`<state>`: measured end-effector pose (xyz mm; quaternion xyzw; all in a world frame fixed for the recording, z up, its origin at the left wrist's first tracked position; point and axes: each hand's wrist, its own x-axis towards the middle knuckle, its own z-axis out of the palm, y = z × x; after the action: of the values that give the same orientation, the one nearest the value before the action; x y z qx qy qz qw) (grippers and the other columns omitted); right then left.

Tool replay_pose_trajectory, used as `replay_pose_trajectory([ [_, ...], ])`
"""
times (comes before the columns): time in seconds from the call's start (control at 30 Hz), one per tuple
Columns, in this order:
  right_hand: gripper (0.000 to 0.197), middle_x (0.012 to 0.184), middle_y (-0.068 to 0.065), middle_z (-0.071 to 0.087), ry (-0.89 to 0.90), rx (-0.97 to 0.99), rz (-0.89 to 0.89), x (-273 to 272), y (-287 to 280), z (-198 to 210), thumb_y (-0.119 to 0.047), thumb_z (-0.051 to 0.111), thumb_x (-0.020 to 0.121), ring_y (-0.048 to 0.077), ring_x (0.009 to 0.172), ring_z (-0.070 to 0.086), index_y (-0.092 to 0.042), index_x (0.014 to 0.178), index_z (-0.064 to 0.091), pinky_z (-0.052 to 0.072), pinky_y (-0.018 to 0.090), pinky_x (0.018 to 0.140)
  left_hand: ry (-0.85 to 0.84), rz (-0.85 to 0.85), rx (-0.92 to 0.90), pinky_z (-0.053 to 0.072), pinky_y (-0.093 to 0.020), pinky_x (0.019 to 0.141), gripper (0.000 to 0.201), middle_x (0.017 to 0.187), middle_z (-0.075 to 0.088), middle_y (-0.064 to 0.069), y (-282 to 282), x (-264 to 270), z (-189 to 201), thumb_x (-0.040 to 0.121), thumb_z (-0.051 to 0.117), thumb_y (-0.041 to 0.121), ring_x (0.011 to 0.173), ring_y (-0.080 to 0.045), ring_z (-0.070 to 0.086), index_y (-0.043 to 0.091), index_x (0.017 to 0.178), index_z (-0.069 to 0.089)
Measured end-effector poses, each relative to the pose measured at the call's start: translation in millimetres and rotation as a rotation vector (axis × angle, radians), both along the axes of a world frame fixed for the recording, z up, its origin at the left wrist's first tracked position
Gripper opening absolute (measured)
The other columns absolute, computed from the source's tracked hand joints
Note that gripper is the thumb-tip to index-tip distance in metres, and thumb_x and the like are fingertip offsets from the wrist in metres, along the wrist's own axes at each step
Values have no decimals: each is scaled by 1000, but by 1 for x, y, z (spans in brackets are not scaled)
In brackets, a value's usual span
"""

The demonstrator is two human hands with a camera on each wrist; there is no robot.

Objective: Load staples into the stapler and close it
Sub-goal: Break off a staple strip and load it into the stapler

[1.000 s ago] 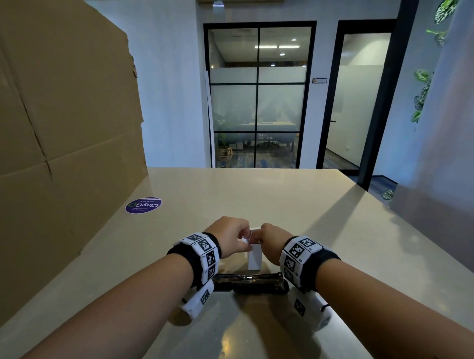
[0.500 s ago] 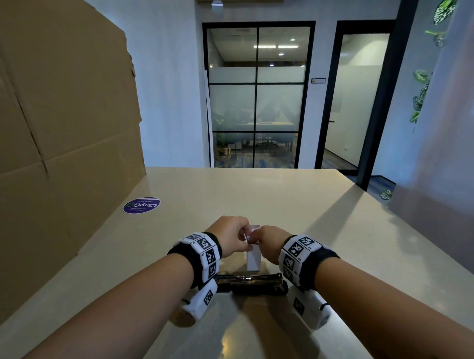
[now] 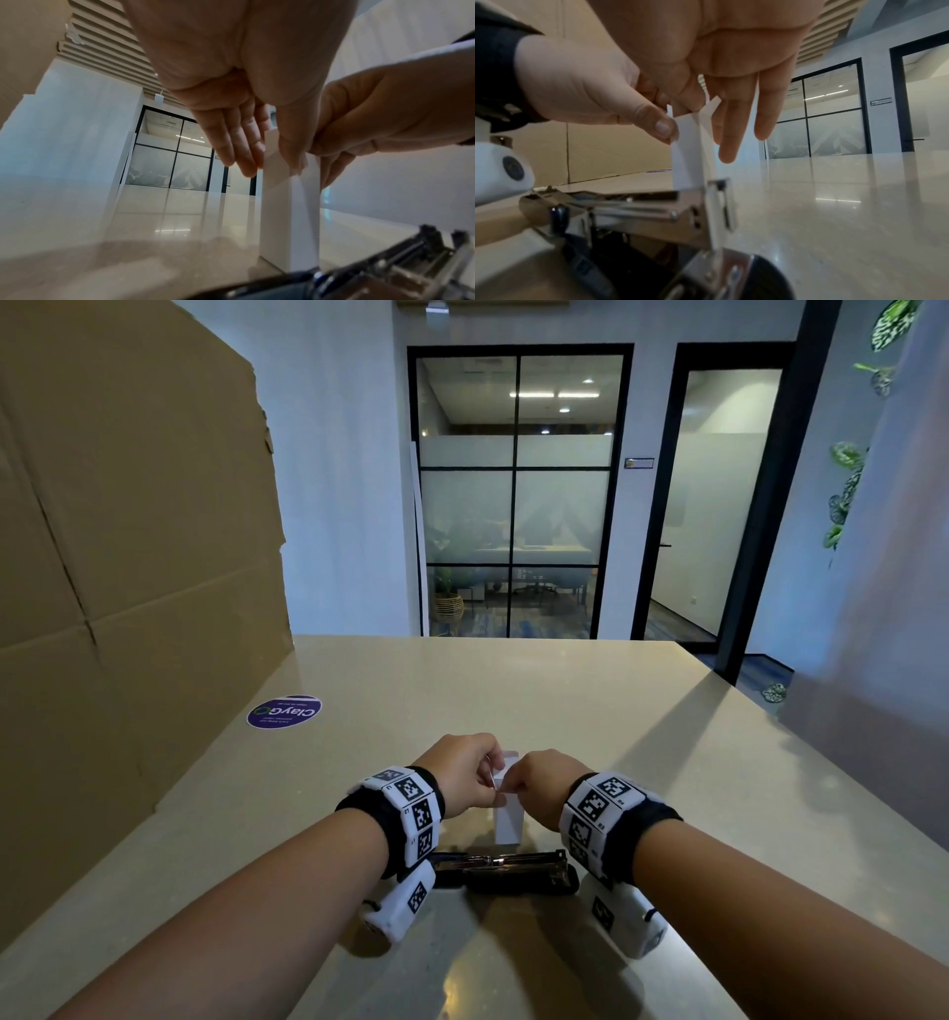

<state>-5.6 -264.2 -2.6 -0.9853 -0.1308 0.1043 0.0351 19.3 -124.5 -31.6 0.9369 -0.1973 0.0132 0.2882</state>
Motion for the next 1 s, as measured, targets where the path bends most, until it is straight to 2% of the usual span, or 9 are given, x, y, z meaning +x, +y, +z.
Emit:
replay_pose_trajectory([
  [0.07,34,127,15,60,31,18,-6,2,2,-1,-16,42,97,27,105,57,-12,124,61,33,25,78,-4,3,2,52,-23,69,31,82,64,5,0,0,0,73,79,19,71,-12,60,17,98,61],
  [0.17,34,107,18,58,43,41,18,2,5,-5,-12,37,98,19,88,44,-5,121,60,33,22,68,-15,1,14,56,-32,75,27,84,68,1,0,-1,1,72,79,18,76,-19,64,17,93,61],
  [0.23,32,108,19,61,-7,74,46,2,5,-9,-11,38,97,20,84,46,-3,115,62,34,25,70,-30,-3,24,57,-34,76,23,81,66,3,1,-2,1,72,78,19,74,-17,63,19,87,62],
  [0.33,30,127,14,59,-42,94,92,2,3,-12,-11,38,96,28,100,57,-6,118,58,44,32,82,-63,-17,67,51,-28,72,14,71,57,11,1,-2,2,74,77,20,70,-13,55,17,82,67],
  [0.43,34,134,6,51,-68,24,122,-4,0,-11,-19,34,99,25,119,53,-17,129,50,46,37,96,-79,-23,83,43,-20,61,13,65,52,14,2,-2,3,75,77,20,68,-13,52,12,82,70],
  [0.53,36,135,3,48,-108,-45,138,-7,-1,-13,-22,32,100,23,120,52,-22,132,46,47,39,96,-81,-11,89,39,-17,57,12,64,50,14,3,-1,2,76,76,21,66,-11,51,12,81,70],
  [0.73,39,137,13,53,-20,44,102,6,6,-18,-8,38,98,30,121,53,-13,136,47,43,33,97,-53,6,80,41,-22,64,11,66,51,15,4,2,2,77,76,21,69,-12,51,13,80,70],
  [0.87,31,121,12,63,-52,128,77,6,0,-20,-19,37,98,27,96,57,-16,119,59,41,30,78,-28,-1,82,40,-21,61,12,66,51,14,4,1,5,77,77,21,67,-10,50,13,78,69],
  [1.0,33,117,7,64,-118,107,105,3,-5,-19,-26,32,96,27,104,60,-22,111,61,50,39,89,-18,5,73,37,-20,56,17,63,51,13,4,1,4,75,78,20,59,-5,47,20,68,62],
])
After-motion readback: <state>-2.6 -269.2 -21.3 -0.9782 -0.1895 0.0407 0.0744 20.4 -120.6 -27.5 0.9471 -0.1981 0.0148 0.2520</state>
